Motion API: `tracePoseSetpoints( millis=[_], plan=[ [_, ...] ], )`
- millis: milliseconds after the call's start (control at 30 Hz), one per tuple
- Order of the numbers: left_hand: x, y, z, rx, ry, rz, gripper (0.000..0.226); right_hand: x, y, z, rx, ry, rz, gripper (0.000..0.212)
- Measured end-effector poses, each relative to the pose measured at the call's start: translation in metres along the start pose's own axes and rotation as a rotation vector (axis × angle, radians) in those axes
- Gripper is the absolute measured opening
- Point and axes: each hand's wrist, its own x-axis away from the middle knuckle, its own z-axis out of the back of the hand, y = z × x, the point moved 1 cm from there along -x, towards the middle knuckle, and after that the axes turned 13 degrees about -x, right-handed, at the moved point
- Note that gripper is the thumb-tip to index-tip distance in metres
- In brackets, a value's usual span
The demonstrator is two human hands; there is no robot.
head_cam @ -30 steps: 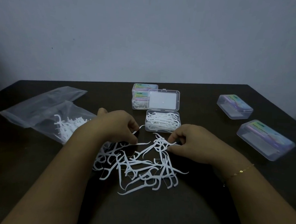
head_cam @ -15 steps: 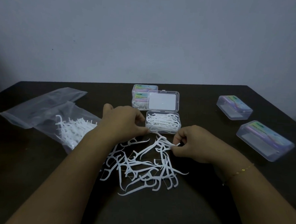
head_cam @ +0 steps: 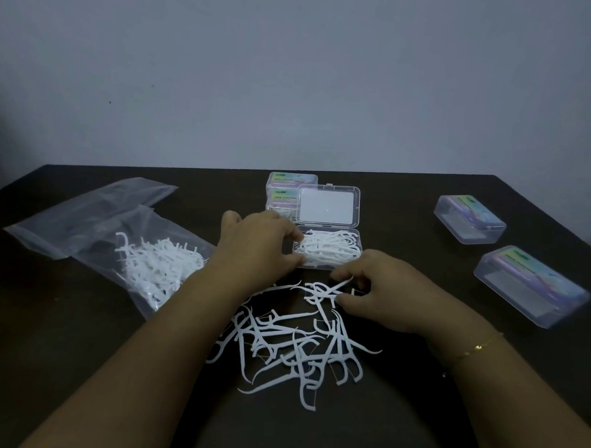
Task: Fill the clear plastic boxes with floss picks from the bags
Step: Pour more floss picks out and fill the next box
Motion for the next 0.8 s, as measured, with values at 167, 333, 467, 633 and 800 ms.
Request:
tracePoseSetpoints(
  millis=[167, 333, 467, 633, 800],
  plan=[
    [0.001, 0.001, 0.0, 0.026, 0.0, 0.016, 0.045, -0.002, -0.001, 0.0, -0.002, 0.025, -0.044, 0.009],
    [0.001, 0.001, -0.002, 0.036, -0.002, 0.015, 0.047, -0.004, -0.001, 0.001, 0.024, 0.011, -0.132, 0.006],
    [0.0, 0.002, -0.004, 0.07, 0.015, 0.014, 0.044, -0.001, 0.0, 0.002, -0.011, 0.01, -0.148, 0.005],
    [0.001, 0.001, -0.001, 0.163, 0.082, -0.011, 0.034, 0.0, -0.001, 0.01, -0.293, 0.072, -0.128, 0.007],
    [0.001, 0.002, 0.002, 0.331, 0.158, -0.019, 0.015, 0.0, 0.001, 0.013, -0.489, 0.132, -0.125, 0.01]
  ],
)
